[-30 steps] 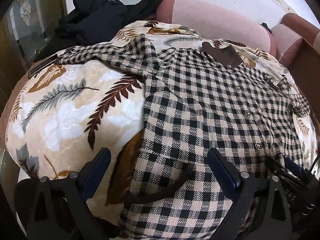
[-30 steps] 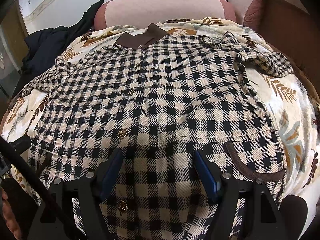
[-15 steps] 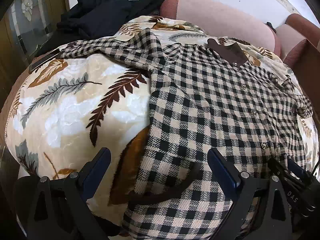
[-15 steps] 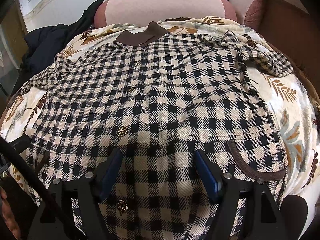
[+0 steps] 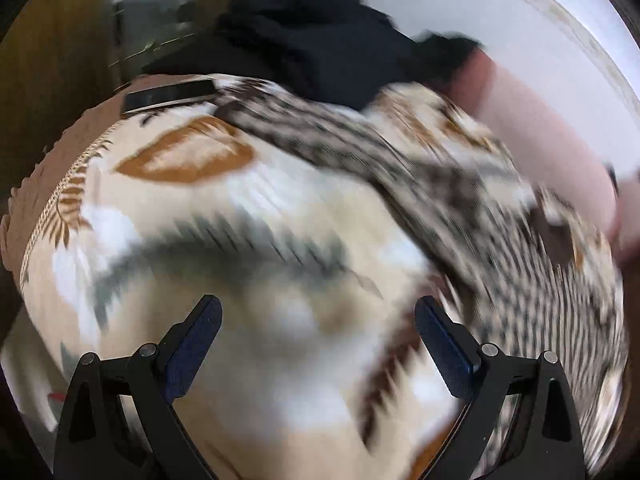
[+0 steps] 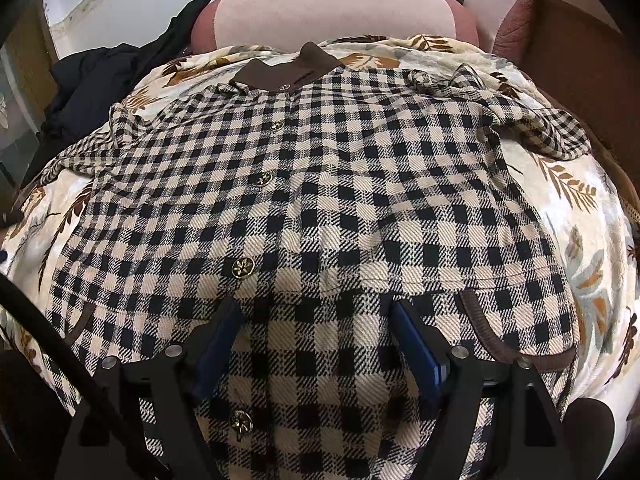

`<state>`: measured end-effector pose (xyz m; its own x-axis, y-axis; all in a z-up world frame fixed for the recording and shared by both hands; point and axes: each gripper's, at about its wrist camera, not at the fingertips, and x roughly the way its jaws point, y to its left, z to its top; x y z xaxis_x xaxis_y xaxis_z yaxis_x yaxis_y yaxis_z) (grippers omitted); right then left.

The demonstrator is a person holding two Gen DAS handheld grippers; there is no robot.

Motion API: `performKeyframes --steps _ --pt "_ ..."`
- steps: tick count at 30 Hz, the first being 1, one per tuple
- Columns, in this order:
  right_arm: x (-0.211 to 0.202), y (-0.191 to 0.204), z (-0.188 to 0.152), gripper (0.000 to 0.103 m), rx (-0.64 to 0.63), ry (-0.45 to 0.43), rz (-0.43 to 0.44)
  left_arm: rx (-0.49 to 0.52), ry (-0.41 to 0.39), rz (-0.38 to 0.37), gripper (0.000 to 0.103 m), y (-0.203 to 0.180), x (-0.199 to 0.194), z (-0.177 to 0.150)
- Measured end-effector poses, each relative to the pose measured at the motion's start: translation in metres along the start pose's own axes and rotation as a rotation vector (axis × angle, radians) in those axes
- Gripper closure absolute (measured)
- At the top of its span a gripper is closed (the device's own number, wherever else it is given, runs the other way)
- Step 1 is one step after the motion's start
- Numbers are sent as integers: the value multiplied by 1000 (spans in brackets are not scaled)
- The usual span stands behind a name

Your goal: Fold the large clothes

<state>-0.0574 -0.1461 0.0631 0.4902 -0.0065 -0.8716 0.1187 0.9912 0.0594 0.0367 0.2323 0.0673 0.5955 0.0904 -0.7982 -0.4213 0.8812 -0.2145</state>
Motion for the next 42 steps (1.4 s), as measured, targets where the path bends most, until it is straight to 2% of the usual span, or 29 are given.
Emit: performKeyframes --steps 5,8,9,11,13,16,17,18,19,20,21,28,32,36,39,42 --pt "5 4 6 20 -14 -13 -16 -122 -28 -20 6 48 44 70" --pt "8 6 11 19 -21 -15 -28 -226 16 -59 7 76 82 100" --pt "9 7 13 19 -25 -13 -35 -273 39 -77 12 84 94 106" --pt "13 9 15 18 -35 -8 -51 -370 59 -116 16 98 115 116" --pt "16 11 17 16 -41 -7 -61 -400 17 -123 15 101 121 128" --pt "20 14 21 15 -51 -7 -78 -414 10 -140 18 99 132 147" --pt "22 15 23 15 -55 -6 -83 -416 22 -142 33 97 136 151" --pt "24 17 24 15 -58 -4 -88 -413 46 -135 56 93 143 155" --pt "26 18 26 15 -62 -1 -96 -406 74 -100 66 92 149 159" --pt "26 20 27 15 -64 -1 -102 -401 80 -64 85 94 152 162" --pt "27 21 28 15 -67 -1 -107 -391 78 -57 98 97 151 164" --pt "25 24 28 16 -92 -1 -117 -467 17 -97 99 132 109 175" --pt "23 25 25 18 -94 -8 -107 -409 1 -54 99 128 94 173" --pt "16 23 22 18 -86 -22 -81 -252 -66 16 99 89 65 168" --pt "10 20 20 18 -78 -39 -56 -144 -106 -34 100 46 35 163" --pt "6 16 18 18 -63 -56 -28 -35 -119 -130 100 -14 11 153"
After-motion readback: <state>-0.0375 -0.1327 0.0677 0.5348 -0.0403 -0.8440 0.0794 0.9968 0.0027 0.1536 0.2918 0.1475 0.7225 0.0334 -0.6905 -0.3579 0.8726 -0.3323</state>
